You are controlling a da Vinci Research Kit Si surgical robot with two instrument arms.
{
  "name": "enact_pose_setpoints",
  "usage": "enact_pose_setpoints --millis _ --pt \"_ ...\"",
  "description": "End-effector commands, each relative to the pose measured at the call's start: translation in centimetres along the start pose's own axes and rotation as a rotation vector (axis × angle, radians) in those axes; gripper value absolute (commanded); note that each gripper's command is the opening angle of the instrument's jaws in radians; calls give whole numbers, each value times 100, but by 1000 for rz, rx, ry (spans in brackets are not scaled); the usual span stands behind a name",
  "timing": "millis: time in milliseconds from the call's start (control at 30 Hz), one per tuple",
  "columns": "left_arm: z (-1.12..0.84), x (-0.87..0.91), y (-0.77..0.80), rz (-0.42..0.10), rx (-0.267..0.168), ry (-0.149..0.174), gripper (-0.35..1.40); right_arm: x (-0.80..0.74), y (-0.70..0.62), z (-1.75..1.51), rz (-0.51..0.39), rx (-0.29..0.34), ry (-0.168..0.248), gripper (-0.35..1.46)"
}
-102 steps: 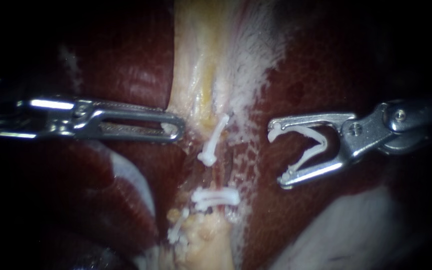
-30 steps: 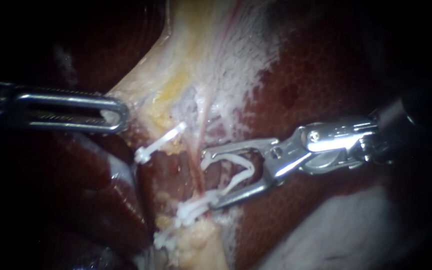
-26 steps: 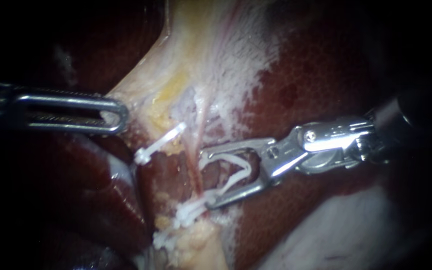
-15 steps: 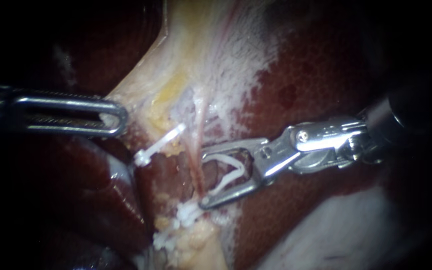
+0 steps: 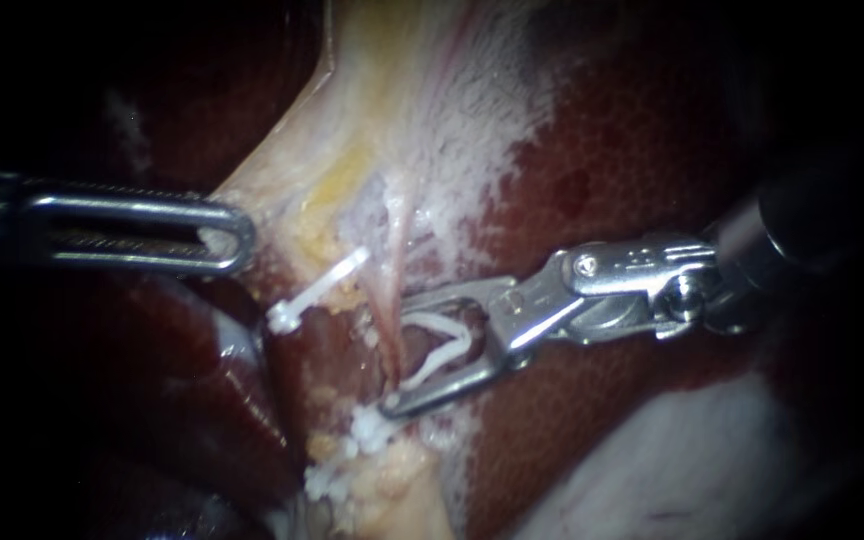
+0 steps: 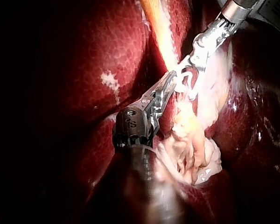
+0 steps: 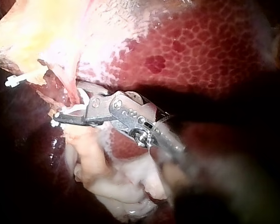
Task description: Clipping third clip right tube
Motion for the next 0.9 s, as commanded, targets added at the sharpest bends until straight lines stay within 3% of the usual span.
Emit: enact_pose_setpoints --millis 33,433,767,900 --pt "0 1 1 0 0 0 -35 1 0 0 0 2 -2 49" --pt "1 1 1 0 0 0 -35 1 4 0 6 2 -2 40" --pt "1 1 2 0 1 0 -35 -4 4 -8 15 4 -2 -20" --pt "1 1 2 0 1 1 -35 -5 4 -10 20 4 -5 -29"
